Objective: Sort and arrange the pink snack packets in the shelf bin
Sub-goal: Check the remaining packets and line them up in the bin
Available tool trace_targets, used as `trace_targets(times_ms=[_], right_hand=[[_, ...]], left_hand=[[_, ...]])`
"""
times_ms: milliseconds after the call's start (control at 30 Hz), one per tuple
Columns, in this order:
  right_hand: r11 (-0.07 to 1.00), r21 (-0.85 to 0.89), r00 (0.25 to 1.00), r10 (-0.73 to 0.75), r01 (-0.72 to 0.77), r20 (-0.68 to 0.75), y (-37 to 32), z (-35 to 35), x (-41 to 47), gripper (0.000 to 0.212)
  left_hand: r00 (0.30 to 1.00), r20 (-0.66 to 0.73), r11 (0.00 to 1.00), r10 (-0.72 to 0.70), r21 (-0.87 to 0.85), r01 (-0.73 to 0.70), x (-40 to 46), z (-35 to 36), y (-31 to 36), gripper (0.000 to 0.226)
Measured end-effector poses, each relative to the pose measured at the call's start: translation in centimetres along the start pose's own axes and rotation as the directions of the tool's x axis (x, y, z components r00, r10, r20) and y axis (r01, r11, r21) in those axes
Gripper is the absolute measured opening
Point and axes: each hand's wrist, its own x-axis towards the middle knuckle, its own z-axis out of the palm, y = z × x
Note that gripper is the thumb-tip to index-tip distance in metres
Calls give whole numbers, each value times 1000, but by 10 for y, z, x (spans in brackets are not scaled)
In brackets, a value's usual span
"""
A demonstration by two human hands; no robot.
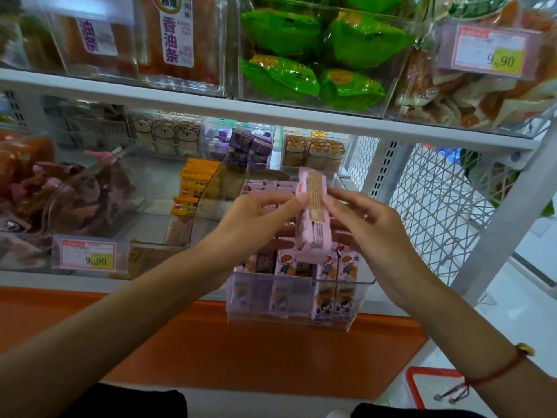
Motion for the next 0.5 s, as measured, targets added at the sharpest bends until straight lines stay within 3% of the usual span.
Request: trace_targets(times_ms=[100,267,400,500], right_hand=[[982,111,988,154,-155,14,2,3,0,37],[939,222,964,261,-263,41,5,4,2,18],[957,190,975,221,-219,12,4,5,2,27],[992,77,994,106,-103,-32,6,3,2,41]], left_hand=[[988,-27,988,-149,40,150,0,-1,1,32],[976,-33,963,-214,162,217,4,-4,2,53],[987,10,974,-162,161,158,4,-5,0,34],[995,95,985,-33,170,17,5,-6,-2,19]])
